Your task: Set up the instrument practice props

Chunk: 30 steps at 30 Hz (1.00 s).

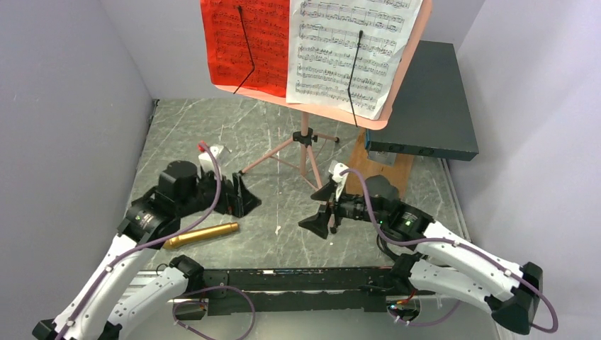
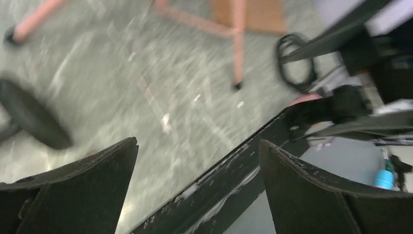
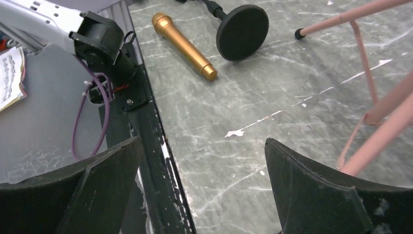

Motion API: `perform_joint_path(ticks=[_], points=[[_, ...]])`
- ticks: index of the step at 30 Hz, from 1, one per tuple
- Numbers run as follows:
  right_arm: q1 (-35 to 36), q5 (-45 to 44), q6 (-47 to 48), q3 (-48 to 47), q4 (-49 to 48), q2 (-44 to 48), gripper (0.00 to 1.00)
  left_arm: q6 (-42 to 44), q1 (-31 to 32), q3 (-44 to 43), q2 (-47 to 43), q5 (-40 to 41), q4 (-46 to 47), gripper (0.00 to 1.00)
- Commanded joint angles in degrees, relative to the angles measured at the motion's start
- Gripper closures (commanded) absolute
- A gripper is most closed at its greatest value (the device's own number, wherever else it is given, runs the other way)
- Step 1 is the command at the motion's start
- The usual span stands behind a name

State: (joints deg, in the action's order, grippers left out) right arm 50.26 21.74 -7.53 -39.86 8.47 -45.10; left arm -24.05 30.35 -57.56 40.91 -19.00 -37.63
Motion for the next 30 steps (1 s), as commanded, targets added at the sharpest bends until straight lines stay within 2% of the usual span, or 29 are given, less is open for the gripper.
perform_joint_path(ticks=[1, 2, 4, 6, 9, 14, 18, 25, 30], points=[[7.4, -11.5, -6.2, 2.0, -14.3, -3.3, 0.0, -6.0, 0.0, 2.1, -4.0, 17.0, -11.6, 0.0], [11.0, -18.6, -6.6, 2.8, -16.4, -4.5, 0.0, -6.0, 0.0, 1.0, -4.2, 21.4, -13.0, 0.01], [16.2, -27.1, -8.7, 4.4, -22.0, -8.3, 0.0, -5.0, 0.0, -1.5, -4.0, 29.7, -14.5, 0.01], [18.9, -33.5, -13.0, 4.2, -26.5, -13.4, 0.0, -2.2, 0.0, -4.8, -4.0, 33.6, -14.1, 0.02], [21.7, -44.3, -21.1, 0.7, -27.9, -23.5, 0.0, 0.7, 0.0, -7.6, -6.1, 38.1, -12.1, 0.03], [22.8, -53.8, -26.5, -9.4, -25.1, -38.8, 0.0, 6.7, 0.0, -1.1, -15.7, 46.3, -2.1, 0.04], [22.8, -57.1, -29.7, -18.7, -23.5, -49.8, 0.0, 9.7, 0.0, 4.9, -21.1, 49.2, 2.5, 0.05], [22.7, -56.8, -28.3, -36.5, -22.5, -66.3, 0.01, 10.3, 0.0, 8.9, -28.5, 53.1, 0.7, 0.07], [22.6, -64.5, -29.1, -46.2, -20.0, -76.4, 0.04, 13.1, 0.0, 10.8, -32.6, 51.1, 3.7, 0.06]])
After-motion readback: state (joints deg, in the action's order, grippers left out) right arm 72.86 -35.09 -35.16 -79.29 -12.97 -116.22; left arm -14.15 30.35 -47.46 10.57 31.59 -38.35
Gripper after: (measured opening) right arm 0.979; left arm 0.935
